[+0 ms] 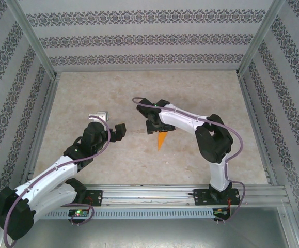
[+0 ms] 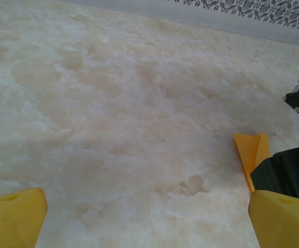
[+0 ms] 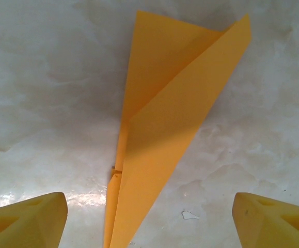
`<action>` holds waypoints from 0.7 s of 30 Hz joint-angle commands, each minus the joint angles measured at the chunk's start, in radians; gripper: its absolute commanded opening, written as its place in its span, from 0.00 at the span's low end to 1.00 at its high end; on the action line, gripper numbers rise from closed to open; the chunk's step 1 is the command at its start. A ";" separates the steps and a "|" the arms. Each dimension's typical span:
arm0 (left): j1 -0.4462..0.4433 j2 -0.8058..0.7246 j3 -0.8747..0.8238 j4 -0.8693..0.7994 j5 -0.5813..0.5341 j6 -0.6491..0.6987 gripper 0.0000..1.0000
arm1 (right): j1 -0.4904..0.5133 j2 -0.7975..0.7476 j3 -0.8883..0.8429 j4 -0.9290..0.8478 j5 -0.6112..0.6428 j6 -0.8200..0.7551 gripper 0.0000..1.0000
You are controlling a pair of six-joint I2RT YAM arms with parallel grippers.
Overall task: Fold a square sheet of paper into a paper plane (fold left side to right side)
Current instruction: Turn over the paper plane at the center of the table.
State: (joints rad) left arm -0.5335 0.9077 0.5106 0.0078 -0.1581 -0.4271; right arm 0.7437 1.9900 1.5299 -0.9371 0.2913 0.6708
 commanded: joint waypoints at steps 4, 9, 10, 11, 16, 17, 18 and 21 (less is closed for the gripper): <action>0.020 -0.001 -0.015 -0.012 0.023 0.018 1.00 | -0.002 0.058 0.037 -0.031 0.029 0.099 0.76; 0.021 0.013 -0.015 -0.008 0.028 0.011 1.00 | -0.023 0.072 0.017 0.000 0.014 0.147 0.67; 0.021 0.017 -0.014 -0.007 0.029 0.009 1.00 | -0.027 0.074 0.015 0.005 0.012 0.151 0.66; 0.021 0.019 -0.014 -0.006 0.031 0.009 1.00 | -0.029 0.075 0.013 0.010 0.011 0.151 0.65; 0.023 0.032 -0.009 -0.005 0.034 0.007 1.00 | -0.041 0.081 0.003 0.024 0.002 0.152 0.59; 0.023 0.034 -0.008 -0.006 0.034 0.008 1.00 | -0.043 0.084 0.000 0.028 -0.002 0.154 0.59; 0.024 0.035 -0.006 -0.005 0.035 0.009 1.00 | -0.044 0.085 -0.002 0.032 -0.006 0.154 0.58; 0.026 0.038 -0.004 -0.005 0.035 0.008 1.00 | -0.045 0.091 -0.004 0.034 -0.007 0.156 0.56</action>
State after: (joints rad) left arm -0.5270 0.9424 0.5034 0.0078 -0.1314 -0.4259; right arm 0.7025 2.0579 1.5398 -0.9016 0.2897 0.8089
